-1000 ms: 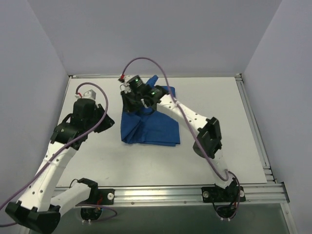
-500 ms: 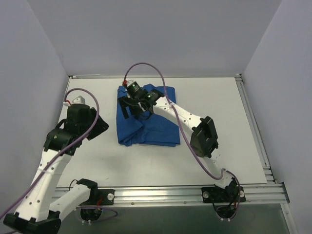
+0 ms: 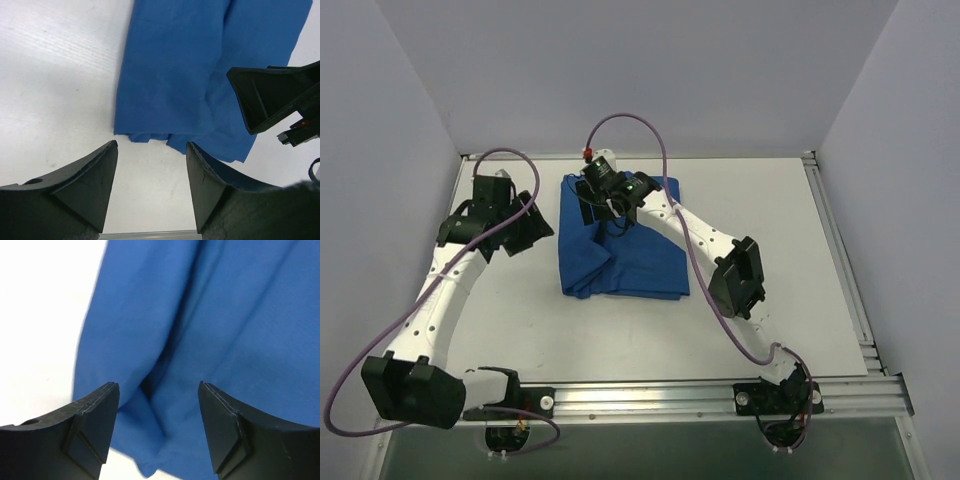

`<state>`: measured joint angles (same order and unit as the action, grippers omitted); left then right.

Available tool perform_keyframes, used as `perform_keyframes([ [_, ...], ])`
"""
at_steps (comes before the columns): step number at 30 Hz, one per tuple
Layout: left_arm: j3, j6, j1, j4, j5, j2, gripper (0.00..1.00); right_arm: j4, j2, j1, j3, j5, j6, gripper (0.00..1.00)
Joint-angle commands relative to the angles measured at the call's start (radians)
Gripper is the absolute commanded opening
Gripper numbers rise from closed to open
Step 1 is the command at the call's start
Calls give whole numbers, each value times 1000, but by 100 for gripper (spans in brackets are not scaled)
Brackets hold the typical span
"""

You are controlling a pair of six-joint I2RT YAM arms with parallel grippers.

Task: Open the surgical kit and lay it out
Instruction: Open the surgical kit at the center of the board.

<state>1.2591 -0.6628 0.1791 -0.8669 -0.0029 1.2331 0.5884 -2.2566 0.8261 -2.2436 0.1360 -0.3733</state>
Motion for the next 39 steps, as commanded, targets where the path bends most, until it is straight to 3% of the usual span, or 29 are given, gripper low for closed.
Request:
perform_keyframes([
  [1, 34, 19, -4, 117, 119, 77, 69, 54, -47, -28, -39, 117, -53, 63],
  [6, 54, -27, 10, 218, 191, 157, 71, 62, -70, -30, -31, 191, -93, 55],
  [24, 37, -86, 19, 266, 253, 220, 70, -25, -136, -53, 52, 63, -92, 53],
  [29, 29, -86, 17, 266, 254, 221, 68, -36, -129, -56, 67, 50, -82, 26],
  [30, 29, -87, 19, 266, 254, 221, 68, -35, -127, -59, 64, 45, -82, 16],
  [33, 31, -81, 17, 258, 254, 223, 67, -47, -112, -67, 62, 31, -75, 2],
  [39, 46, -64, 17, 233, 250, 224, 67, -61, -83, -84, 73, 27, -56, 0],
])
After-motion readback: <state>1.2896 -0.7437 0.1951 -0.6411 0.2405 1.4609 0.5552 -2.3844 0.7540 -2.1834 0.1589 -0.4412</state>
